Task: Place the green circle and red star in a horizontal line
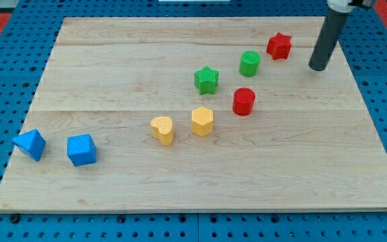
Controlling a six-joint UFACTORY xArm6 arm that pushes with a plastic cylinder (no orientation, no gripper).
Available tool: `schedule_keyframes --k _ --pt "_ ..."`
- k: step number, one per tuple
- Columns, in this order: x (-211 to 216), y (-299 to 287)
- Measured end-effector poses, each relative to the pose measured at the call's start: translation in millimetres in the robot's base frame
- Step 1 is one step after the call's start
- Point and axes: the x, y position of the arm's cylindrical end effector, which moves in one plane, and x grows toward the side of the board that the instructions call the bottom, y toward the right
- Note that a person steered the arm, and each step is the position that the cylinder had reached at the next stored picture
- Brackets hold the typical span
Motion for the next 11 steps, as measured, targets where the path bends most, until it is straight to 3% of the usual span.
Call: schedule_keyframes --k 3,6,7,9,10,11 --pt "-1 9" --pt "-2 -43" --pt "12 -111" --pt "-32 -205" --pt "-28 -181" --pt "-27 -120"
